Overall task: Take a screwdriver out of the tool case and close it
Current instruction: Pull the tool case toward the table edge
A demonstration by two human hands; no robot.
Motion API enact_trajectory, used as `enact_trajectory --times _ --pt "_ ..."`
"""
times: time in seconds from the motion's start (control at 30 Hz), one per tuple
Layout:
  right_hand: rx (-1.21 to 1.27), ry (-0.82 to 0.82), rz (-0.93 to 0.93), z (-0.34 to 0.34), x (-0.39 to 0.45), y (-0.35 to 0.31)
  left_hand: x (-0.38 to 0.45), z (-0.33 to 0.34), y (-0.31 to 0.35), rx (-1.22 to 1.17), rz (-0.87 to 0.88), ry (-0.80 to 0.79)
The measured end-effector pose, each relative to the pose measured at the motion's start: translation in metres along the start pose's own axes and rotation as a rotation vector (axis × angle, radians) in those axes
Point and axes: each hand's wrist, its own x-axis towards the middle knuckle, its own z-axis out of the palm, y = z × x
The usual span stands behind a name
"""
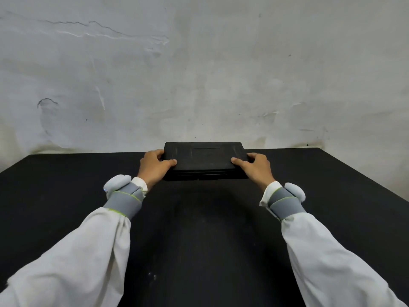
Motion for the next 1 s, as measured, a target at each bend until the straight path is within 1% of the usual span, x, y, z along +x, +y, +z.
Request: enact_trajectory --times 0.13,0.3,0.43,0.6,0.8,1.0 --pt "-0.021 0.011 -0.032 -0.010 -0.031 -0.005 -0.028 -0.016 0.000 0.017 0.010 0.009" --pt "-0.042 -0.014 -0.045 -0.019 -0.064 -0.003 -0.060 -0.030 -0.006 0.037 0.022 0.010" --pt "-0.064 -0.020 -0.046 -0.025 -0.095 0.003 -0.091 -0.039 -0.017 0.053 0.018 -0.022" --pt "-0.083 -0.077 -0.008 -0.027 -0.123 0.018 -0.123 -0.045 -0.032 0.082 -0.018 -0.064" --pt "-0.090 -0.126 0.051 -0.025 -0.139 0.034 -0.136 -0.045 -0.043 0.101 -0.059 -0.095" --pt "-0.111 -0.132 0.079 -0.023 -0.147 0.040 -0.145 -0.042 -0.050 0.099 -0.083 -0.101"
